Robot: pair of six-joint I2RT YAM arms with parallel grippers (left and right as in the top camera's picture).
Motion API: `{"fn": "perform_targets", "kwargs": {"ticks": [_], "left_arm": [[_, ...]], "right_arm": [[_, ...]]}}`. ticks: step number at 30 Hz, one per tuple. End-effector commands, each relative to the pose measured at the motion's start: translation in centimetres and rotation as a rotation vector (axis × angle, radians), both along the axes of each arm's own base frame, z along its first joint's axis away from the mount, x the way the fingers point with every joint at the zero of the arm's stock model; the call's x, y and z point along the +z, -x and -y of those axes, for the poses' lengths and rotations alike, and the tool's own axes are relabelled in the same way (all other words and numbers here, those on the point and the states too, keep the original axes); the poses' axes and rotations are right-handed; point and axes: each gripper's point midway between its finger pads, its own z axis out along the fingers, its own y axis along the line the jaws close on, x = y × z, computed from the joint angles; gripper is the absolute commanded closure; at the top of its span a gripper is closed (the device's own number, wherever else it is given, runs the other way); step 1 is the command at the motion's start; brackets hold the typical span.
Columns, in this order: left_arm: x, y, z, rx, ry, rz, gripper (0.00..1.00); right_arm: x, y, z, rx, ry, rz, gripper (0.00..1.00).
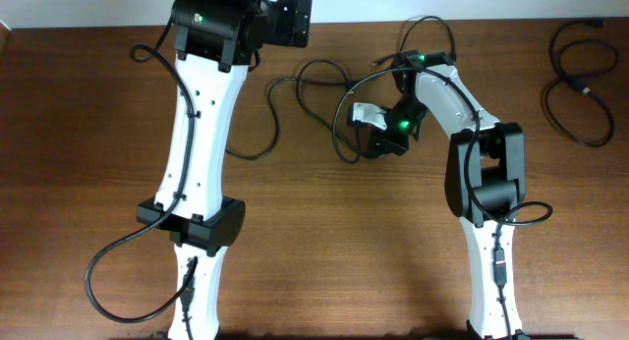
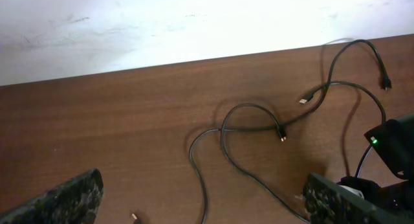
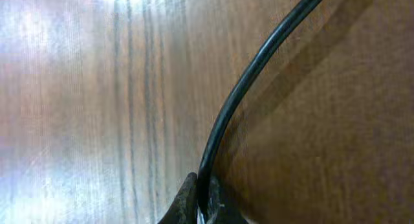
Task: Untangle cables
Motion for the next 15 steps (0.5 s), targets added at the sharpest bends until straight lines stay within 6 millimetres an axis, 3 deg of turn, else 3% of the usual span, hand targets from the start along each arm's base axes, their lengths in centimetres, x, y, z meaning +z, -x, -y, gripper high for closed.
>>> {"fn": "perform_targets", "kwargs": {"ticks": [1,3,5,7,8,10,11,12,15], "left_arm": [[0.3,0.0,-0.4,0.005,-0.018,0.01,0.01],[0.2,0.0,-0.4,0.004,-0.018,0.008,0.01],[0.2,0.1,-0.4,0.004,-0.019,0.004,0.01],[0.0,0.2,-0.5,0.004,-0.021,-0.004,0.01],[-0.1,0.2,-0.5,0.004,-0.022,-0.006,0.01],[-0.2,0.3,-0.5,0.004,-0.024,-0.013,0.01],[-0.3,0.3,-0.5,0.003,-0.025,-0.016,0.01],[-0.4,0.4,-0.5,0.003,-0.027,-0.02,0.01],[-0.6,0.7,-0.6,0.003,-0.032,-0.035,0.01]], "right_arm": [[-0.3,-0.1,-0.9,-0.053,-0.018,-0.026,0.96],[1.5,-1.4,-1.1,-0.126,-0.014,-0.023,0.96],[5.0,-2.9,-1.4,-0.168,-0.023,0.023,0.96],[11.6,-5.5,-2.0,-0.231,-0.063,0.148,0.96],[13.6,-6.4,-2.1,-0.262,-0.079,0.189,0.96],[21.6,-9.6,-2.0,-0.46,-0.125,0.348,0.96],[23.6,-10.4,-1.6,-0.541,-0.136,0.381,0.96],[27.5,-11.4,-0.9,-0.681,-0.17,0.443,0.96],[36.1,-12.3,1.9,-0.988,-0.301,0.564,0.96]]}}
